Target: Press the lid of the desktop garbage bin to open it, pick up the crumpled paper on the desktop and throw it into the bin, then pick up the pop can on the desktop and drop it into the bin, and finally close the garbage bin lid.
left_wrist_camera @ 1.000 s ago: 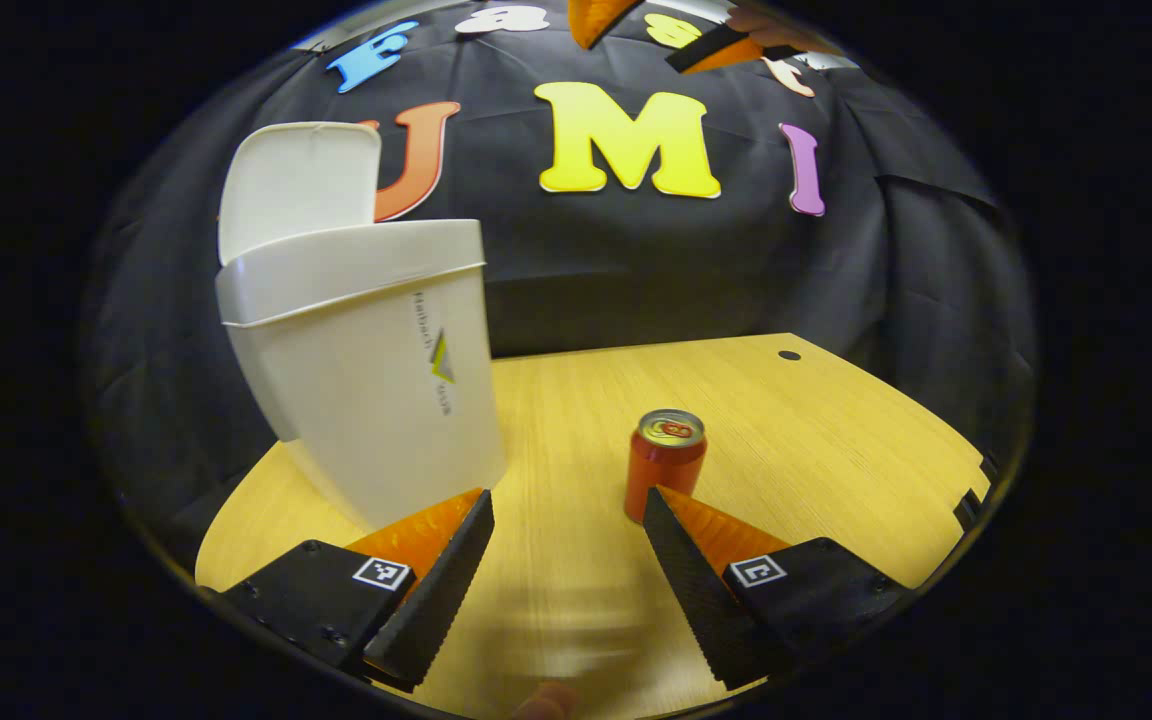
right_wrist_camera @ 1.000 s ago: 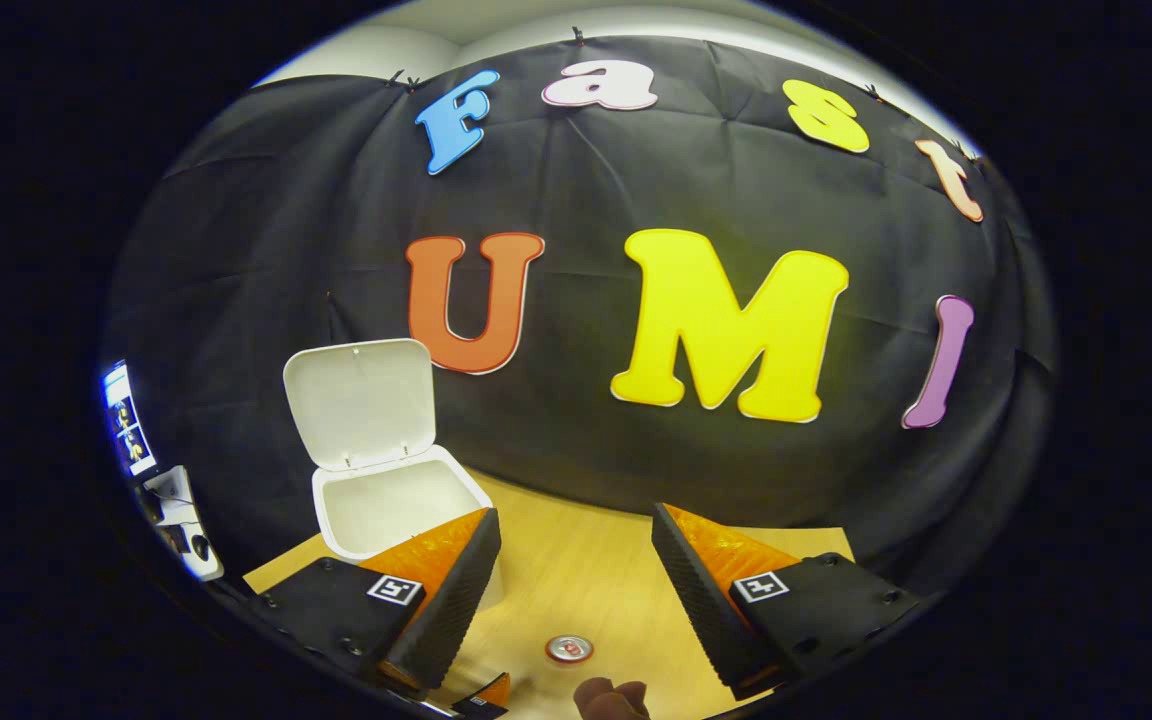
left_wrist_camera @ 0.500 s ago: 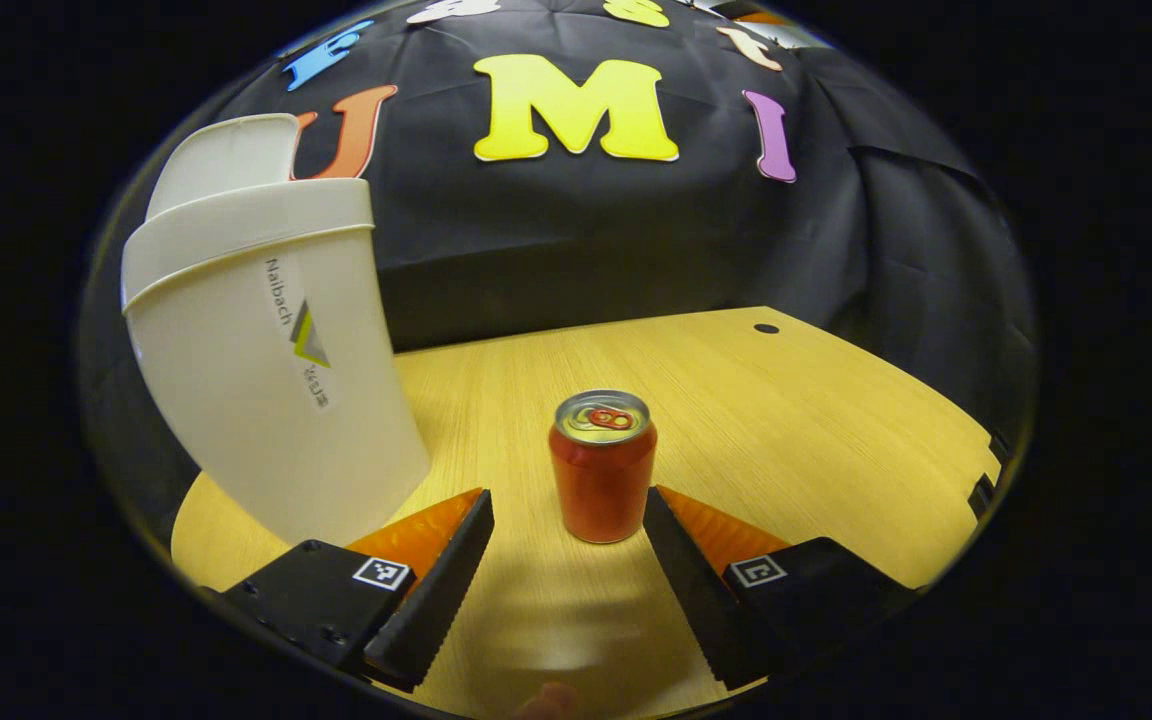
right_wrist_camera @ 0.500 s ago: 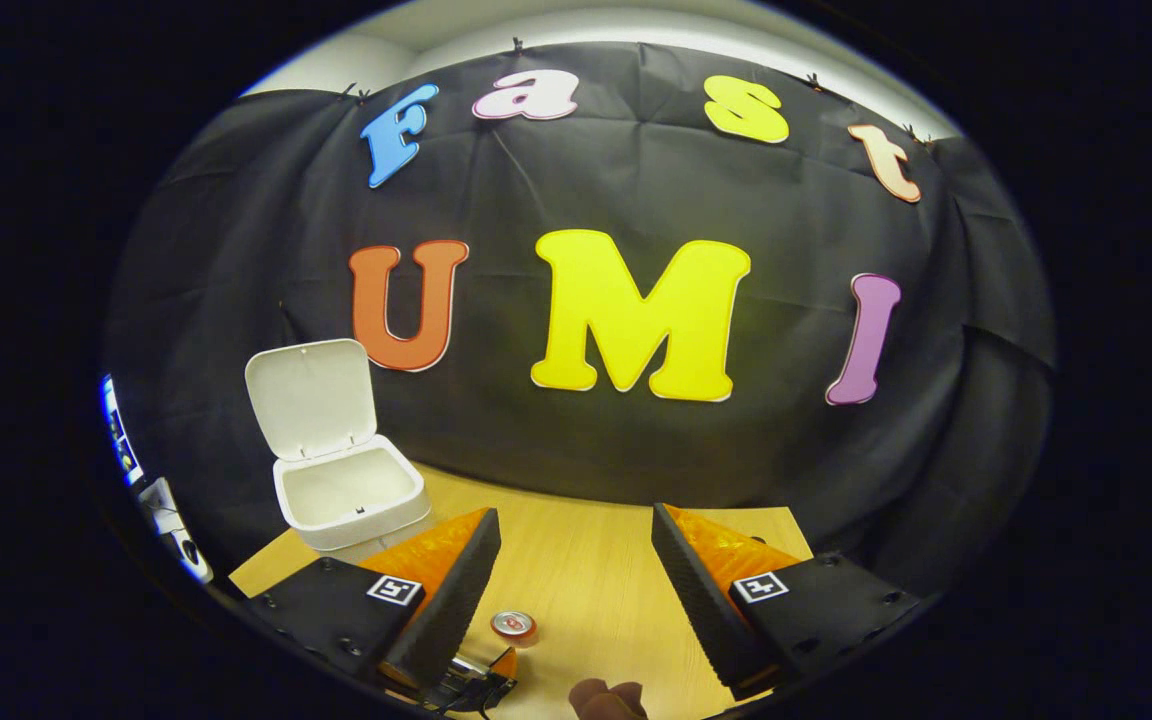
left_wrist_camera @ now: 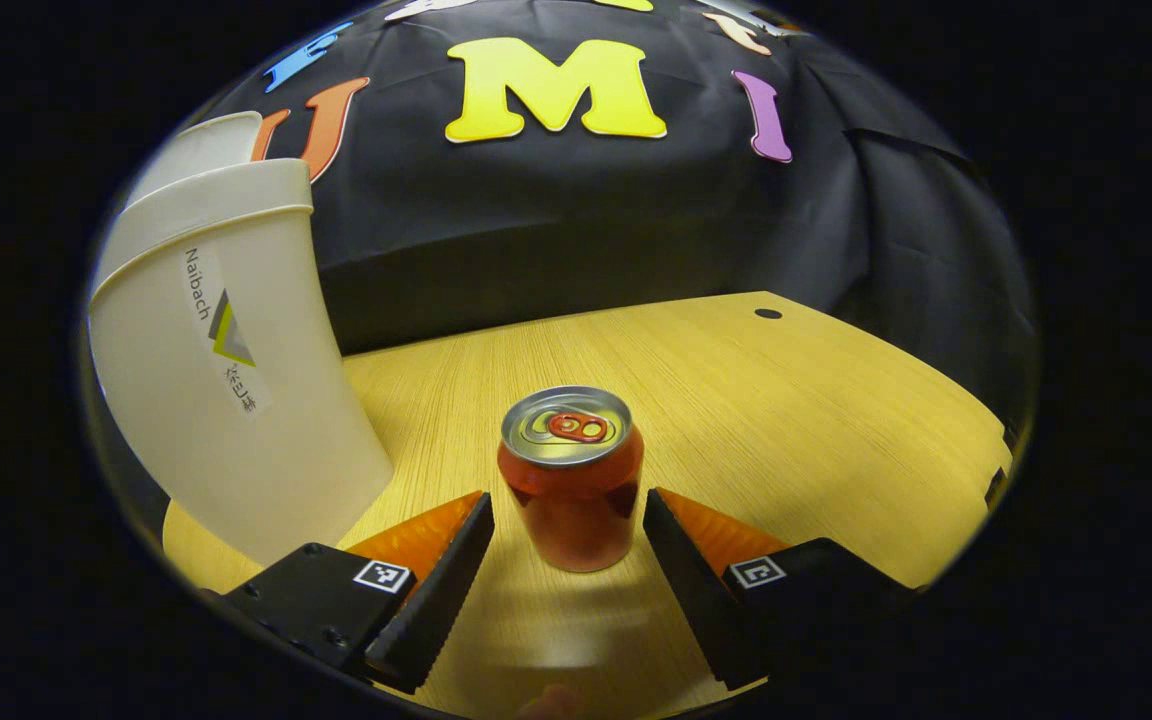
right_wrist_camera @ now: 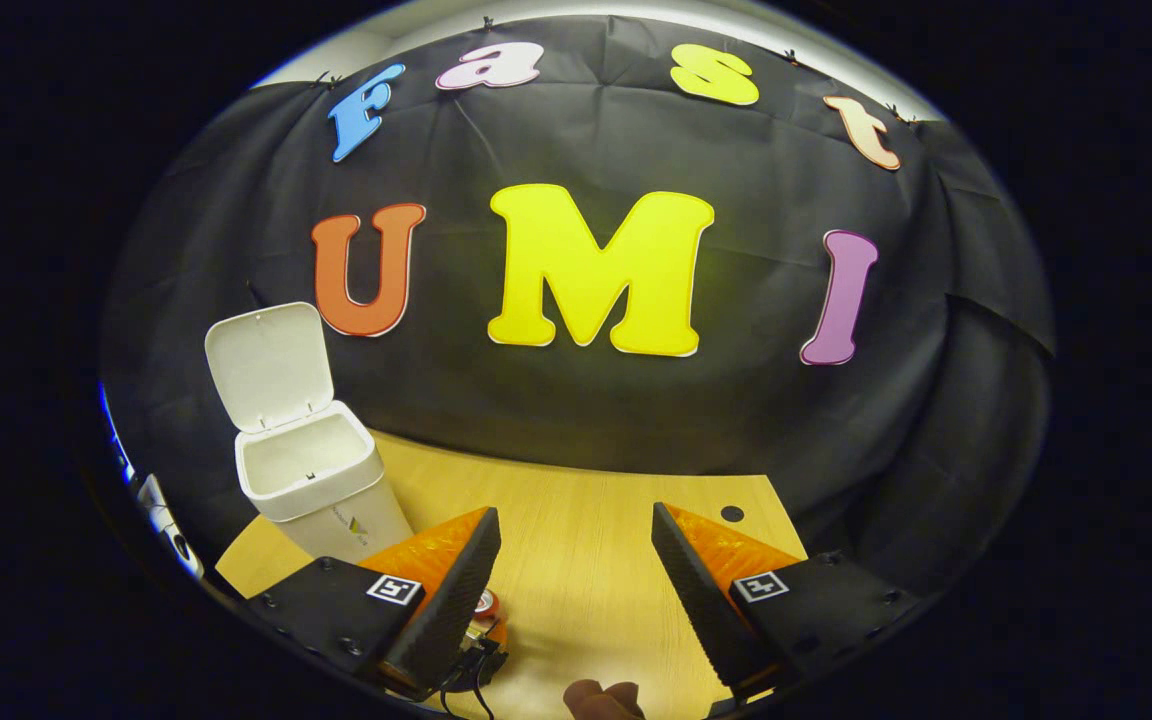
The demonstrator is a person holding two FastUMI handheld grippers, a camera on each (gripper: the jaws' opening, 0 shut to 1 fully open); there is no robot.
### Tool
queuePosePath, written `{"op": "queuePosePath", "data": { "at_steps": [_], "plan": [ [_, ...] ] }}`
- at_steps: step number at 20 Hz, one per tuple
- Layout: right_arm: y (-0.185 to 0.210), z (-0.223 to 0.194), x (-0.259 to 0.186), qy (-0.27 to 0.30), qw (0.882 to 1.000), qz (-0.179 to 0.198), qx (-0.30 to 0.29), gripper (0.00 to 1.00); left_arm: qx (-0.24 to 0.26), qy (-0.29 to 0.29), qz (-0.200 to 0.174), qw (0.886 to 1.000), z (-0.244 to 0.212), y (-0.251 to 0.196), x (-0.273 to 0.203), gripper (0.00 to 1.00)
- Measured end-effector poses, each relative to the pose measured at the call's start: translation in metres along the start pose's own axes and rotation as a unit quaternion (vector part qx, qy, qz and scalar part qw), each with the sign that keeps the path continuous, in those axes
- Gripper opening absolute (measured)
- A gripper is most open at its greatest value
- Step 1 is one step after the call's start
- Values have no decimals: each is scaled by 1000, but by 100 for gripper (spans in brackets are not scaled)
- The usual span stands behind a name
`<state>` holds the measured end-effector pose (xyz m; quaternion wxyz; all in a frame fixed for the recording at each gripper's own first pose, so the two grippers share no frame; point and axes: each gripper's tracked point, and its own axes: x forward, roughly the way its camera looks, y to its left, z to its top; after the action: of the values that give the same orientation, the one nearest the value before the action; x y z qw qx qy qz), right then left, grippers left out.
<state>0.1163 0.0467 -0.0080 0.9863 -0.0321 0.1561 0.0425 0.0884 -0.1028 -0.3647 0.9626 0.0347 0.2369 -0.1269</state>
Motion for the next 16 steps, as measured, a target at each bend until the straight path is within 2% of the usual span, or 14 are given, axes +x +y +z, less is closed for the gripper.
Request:
{"op": "queuePosePath", "data": {
  "at_steps": [8, 12, 14, 16],
  "plan": [
    [-12, -16, 12, 25, 1000, -11, 6, 96, -1, -4, 4, 1000, 8, 2, 24, 99],
    [-20, -20, 11, 30, 999, -16, 11, 96, -18, -3, 0, 1000, 5, -1, 25, 100],
    [-23, -21, 10, 32, 999, -19, 8, 96, -25, -3, -5, 1000, 4, -2, 26, 90],
    [-28, -23, 6, 31, 999, -21, 7, 96, -27, -2, -4, 1000, 5, 0, 23, 87]
  ]
}}
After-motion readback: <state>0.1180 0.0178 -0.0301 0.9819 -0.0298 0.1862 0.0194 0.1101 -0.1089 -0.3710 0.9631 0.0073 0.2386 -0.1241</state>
